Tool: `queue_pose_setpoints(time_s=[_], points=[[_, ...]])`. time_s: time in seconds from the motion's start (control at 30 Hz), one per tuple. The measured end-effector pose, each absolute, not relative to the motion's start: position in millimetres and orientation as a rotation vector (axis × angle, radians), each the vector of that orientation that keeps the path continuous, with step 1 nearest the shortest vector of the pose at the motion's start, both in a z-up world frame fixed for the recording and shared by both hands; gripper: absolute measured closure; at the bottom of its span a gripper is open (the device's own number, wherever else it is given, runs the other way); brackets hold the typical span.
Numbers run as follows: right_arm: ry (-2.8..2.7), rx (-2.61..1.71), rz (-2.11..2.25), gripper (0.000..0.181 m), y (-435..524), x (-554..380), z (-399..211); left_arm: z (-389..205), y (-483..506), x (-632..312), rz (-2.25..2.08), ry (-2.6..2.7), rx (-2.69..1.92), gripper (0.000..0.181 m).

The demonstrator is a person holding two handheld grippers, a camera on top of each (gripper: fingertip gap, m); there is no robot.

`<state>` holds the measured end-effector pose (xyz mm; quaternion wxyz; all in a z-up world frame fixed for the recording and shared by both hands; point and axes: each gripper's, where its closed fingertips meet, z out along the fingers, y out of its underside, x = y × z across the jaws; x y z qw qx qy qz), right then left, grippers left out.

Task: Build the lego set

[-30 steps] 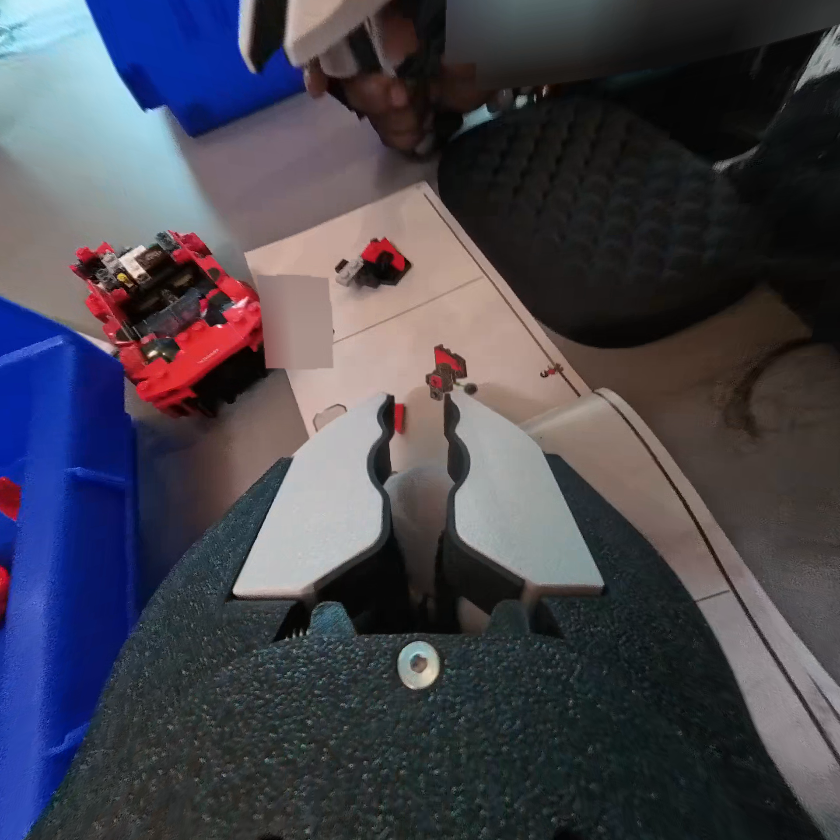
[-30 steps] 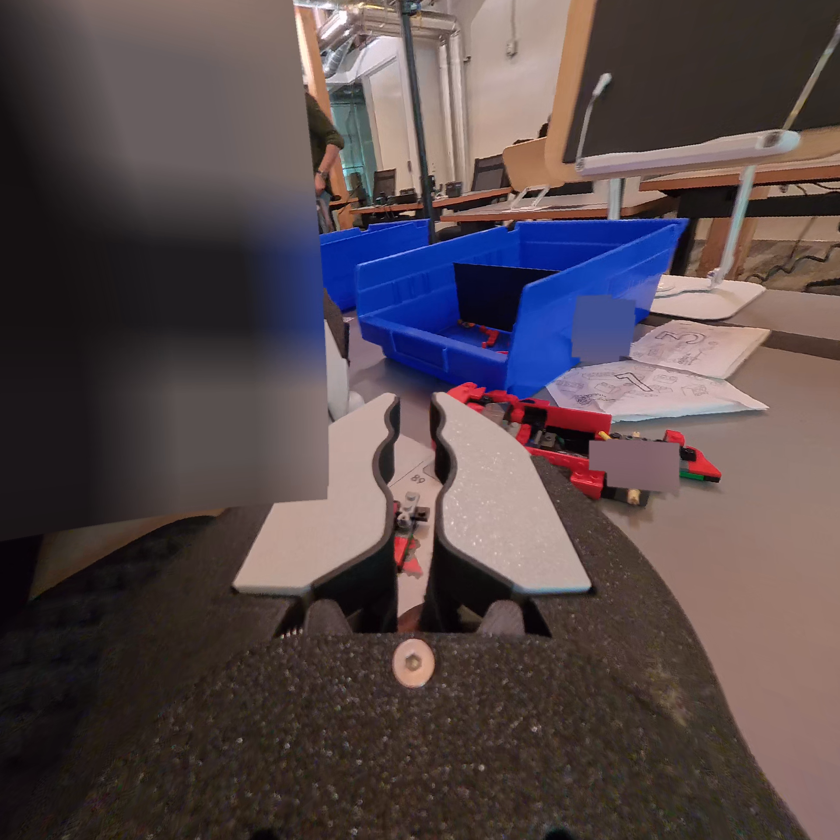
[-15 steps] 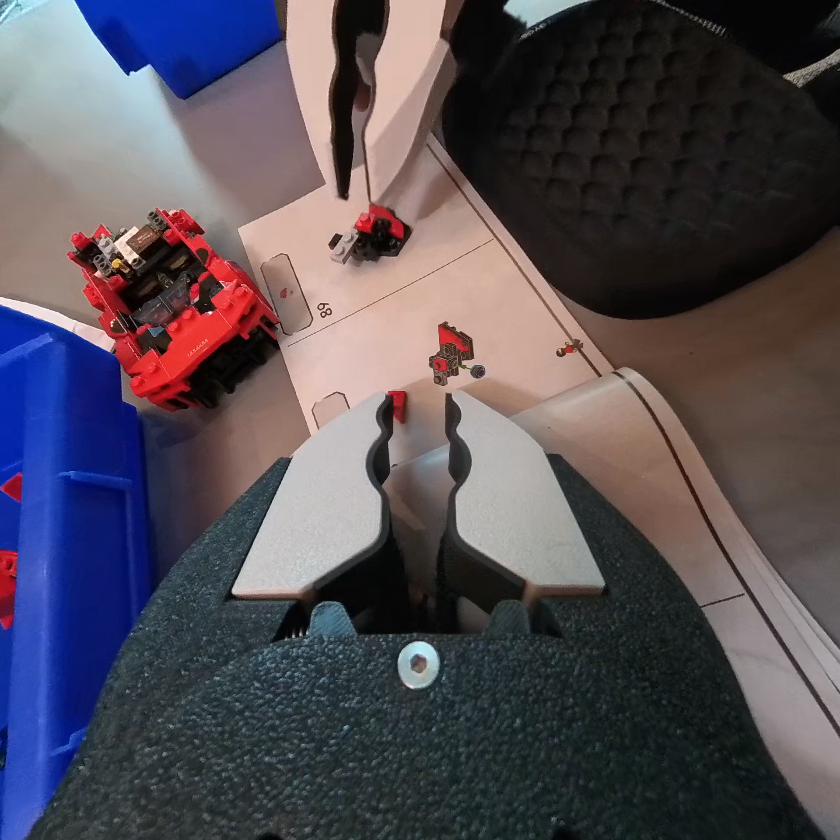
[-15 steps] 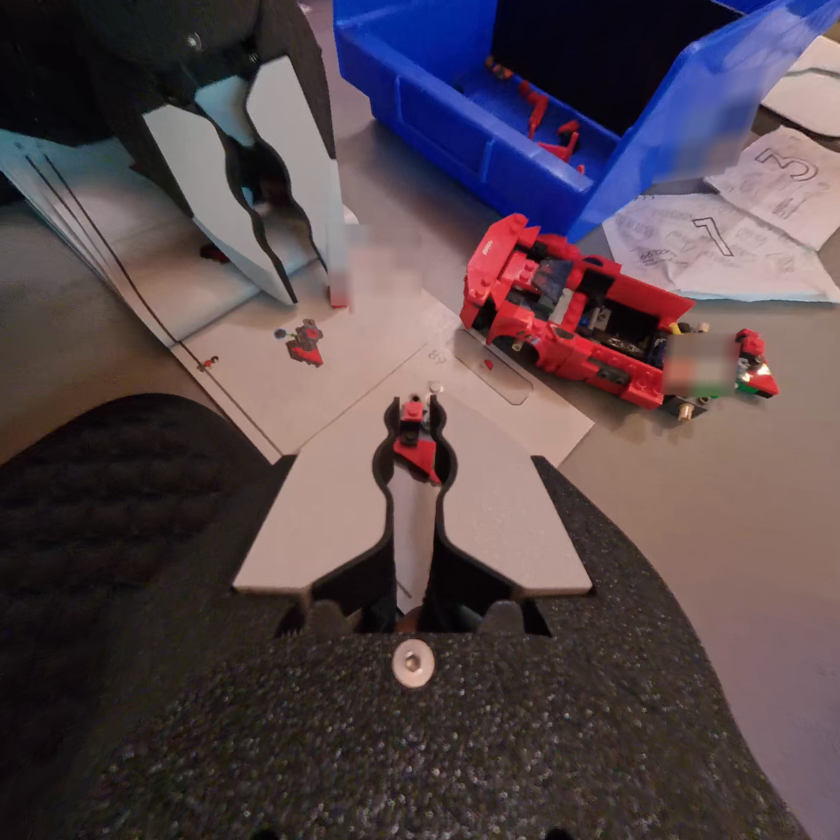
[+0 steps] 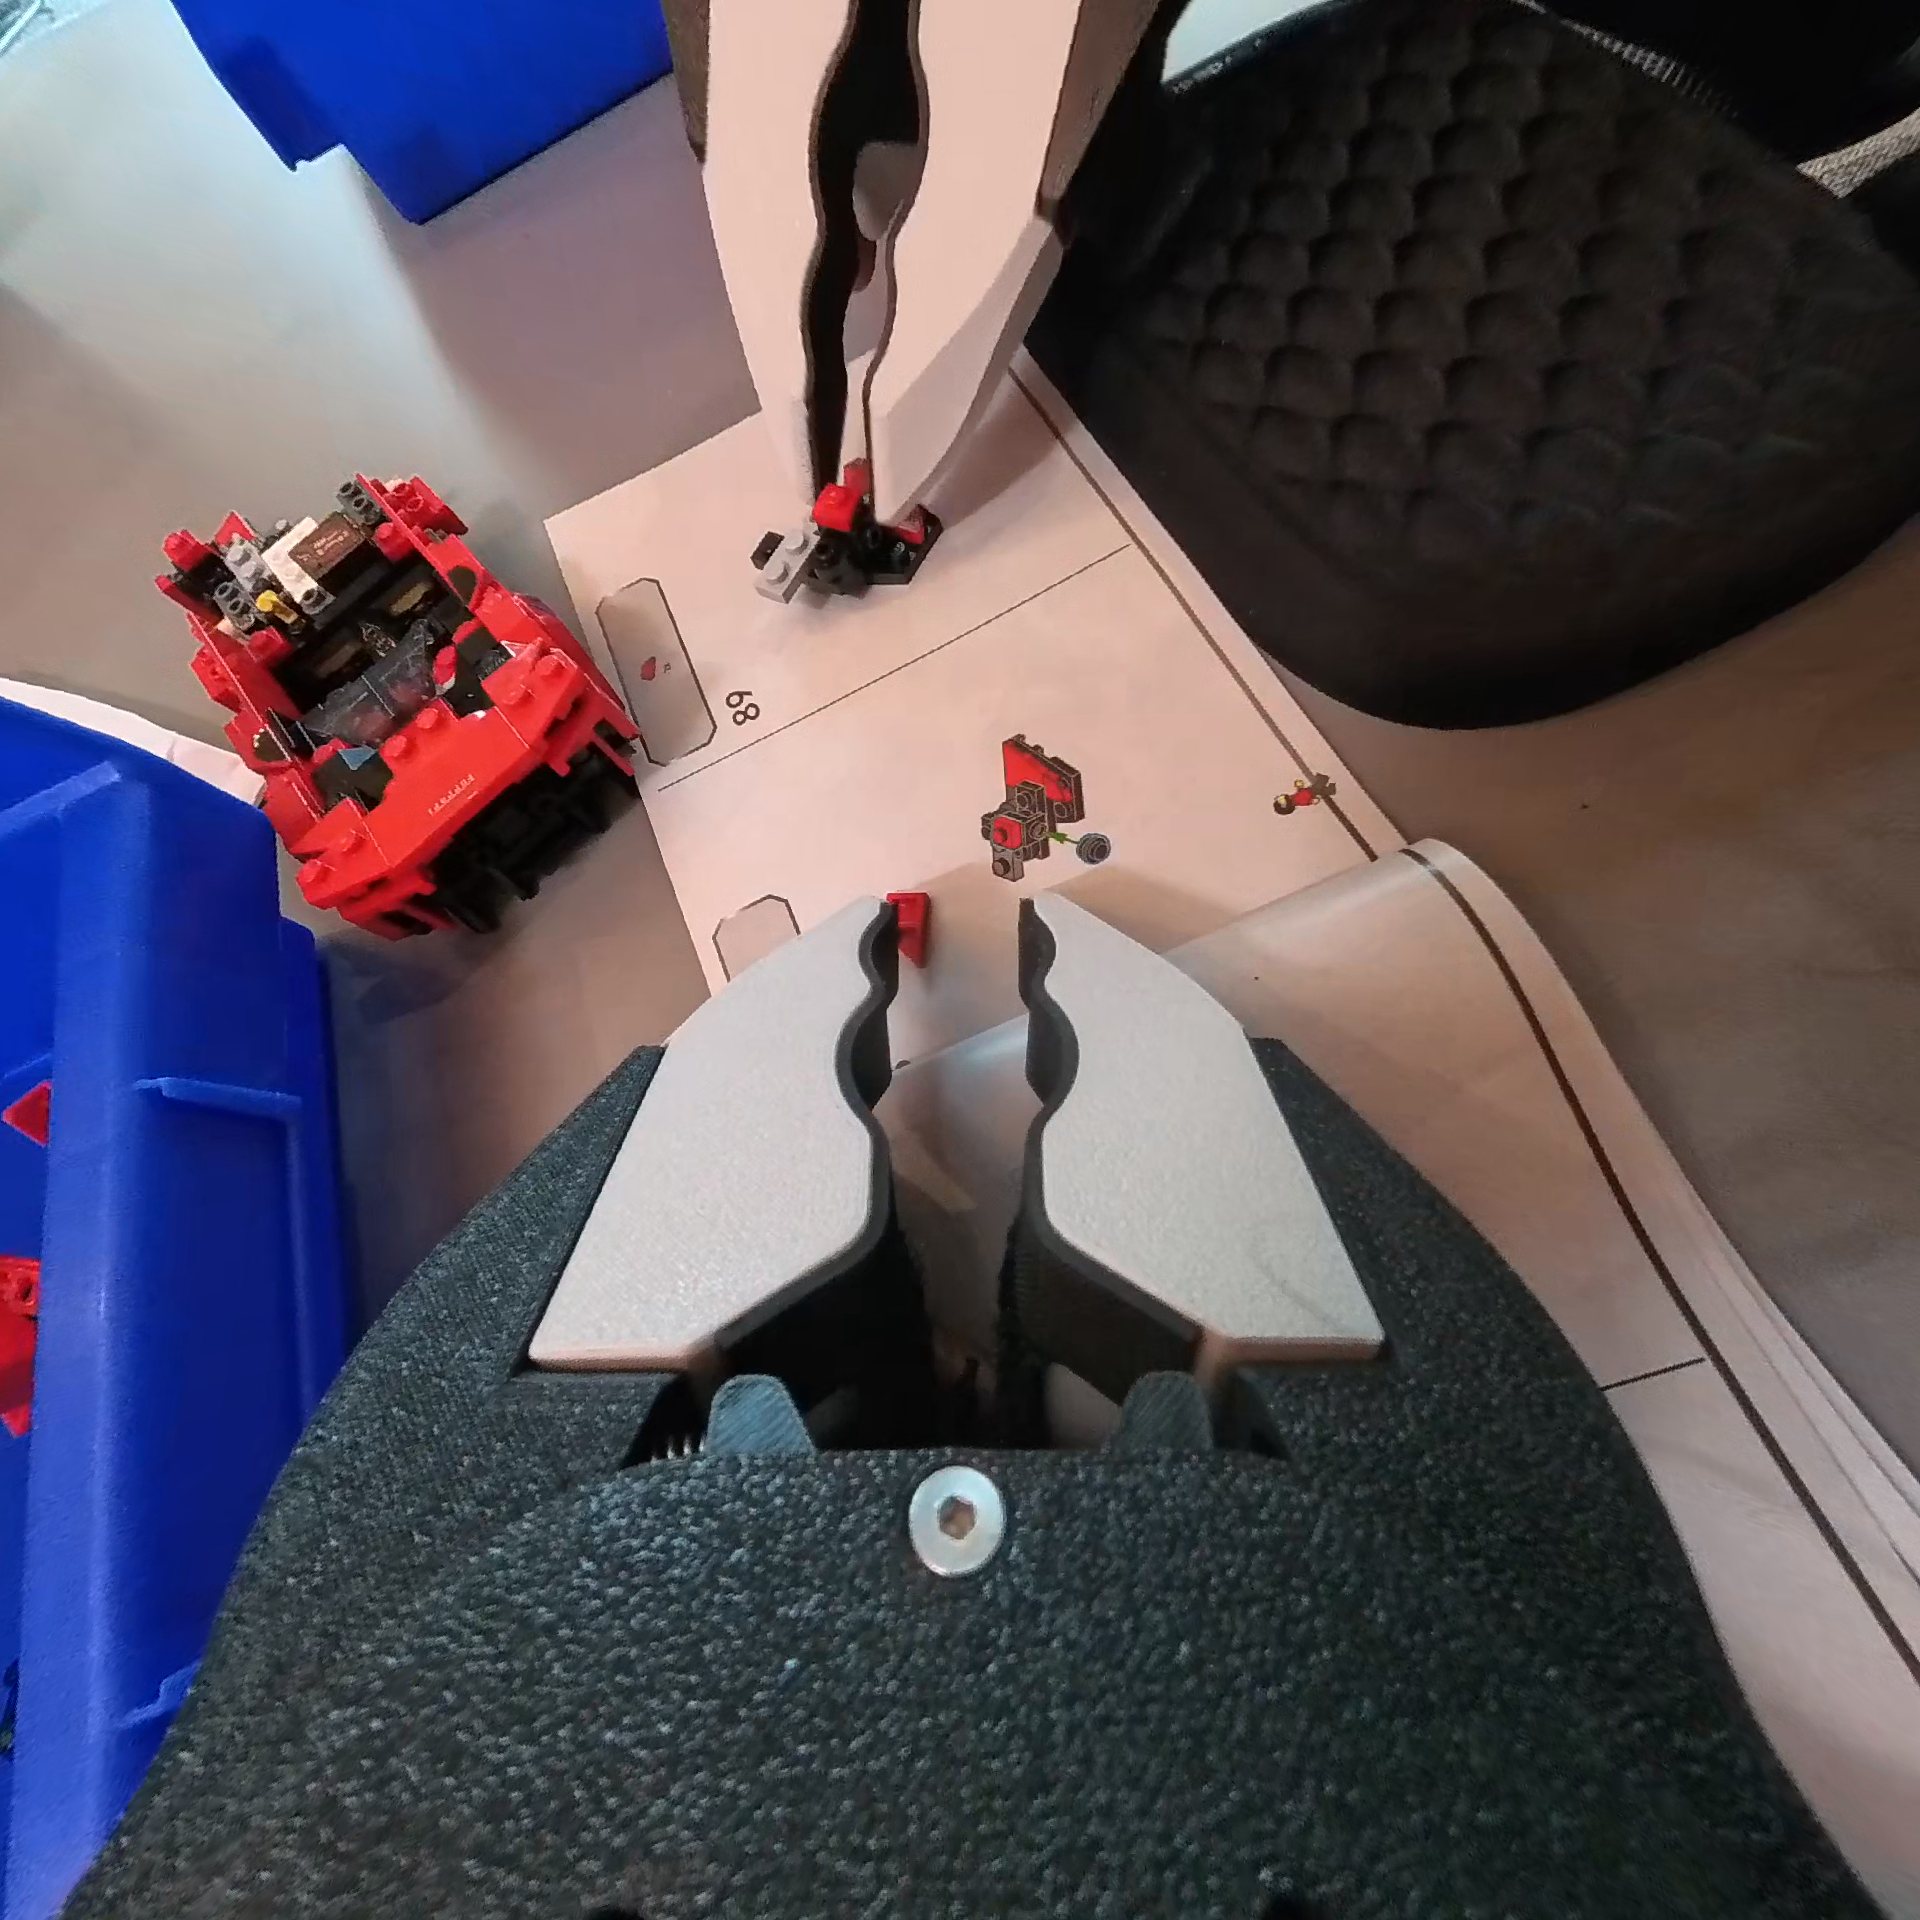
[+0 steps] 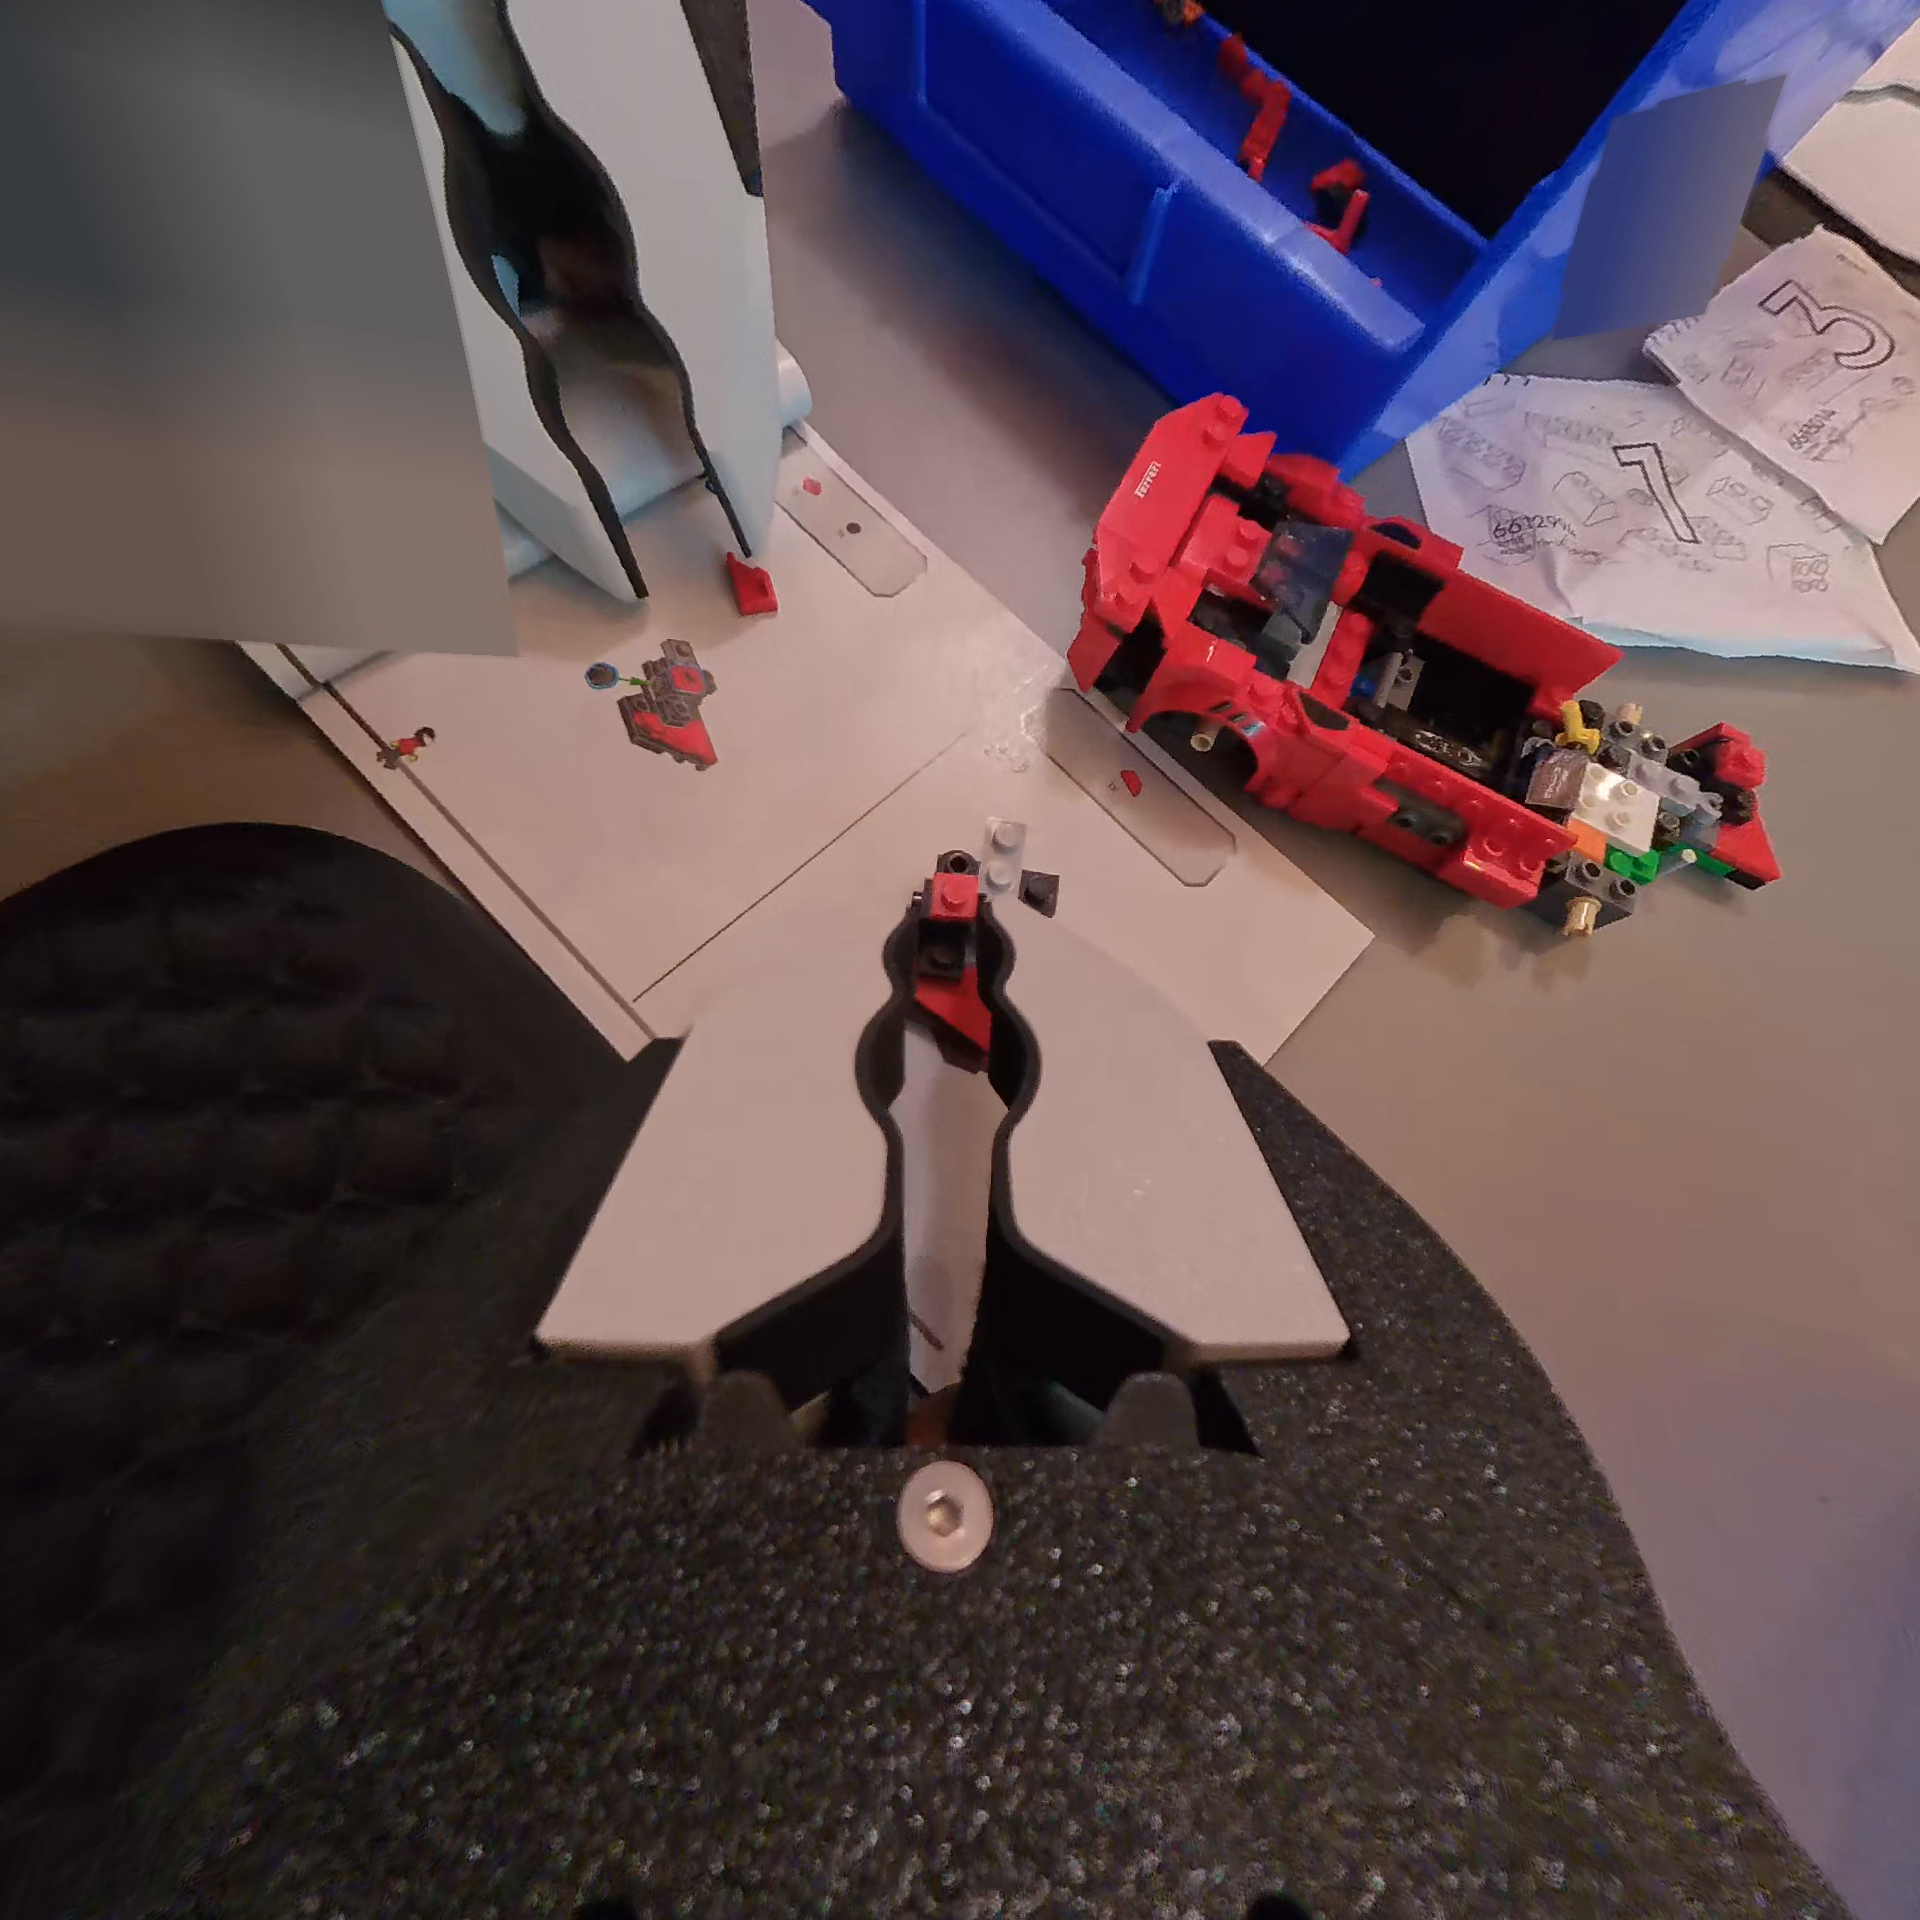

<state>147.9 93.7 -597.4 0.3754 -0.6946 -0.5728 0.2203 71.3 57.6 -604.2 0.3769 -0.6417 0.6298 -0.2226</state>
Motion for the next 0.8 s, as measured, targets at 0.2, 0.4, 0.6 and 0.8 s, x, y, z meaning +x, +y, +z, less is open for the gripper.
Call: queue_pose_setpoints(time_s=[0.2,0.4,0.6,0.8], points=[[-1.466,-1.769,0.543,0.171,94.0,148.0,-597.2,-604.2,57.9,71.4,-0.568,1.610,-1.640,0.160],[-1.465,-1.769,0.538,0.171,94.2,148.0,-597.2,-604.4,58.4,71.5,-0.568,1.610,-1.640,0.160],[-1.461,-1.775,0.541,0.171,94.4,148.0,-597.4,-604.5,58.7,71.5,-0.567,1.611,-1.639,0.160],[-1.459,-1.780,0.544,0.171,94.3,148.1,-597.5,-604.6,59.2,71.6,-0.567,1.611,-1.638,0.160]])
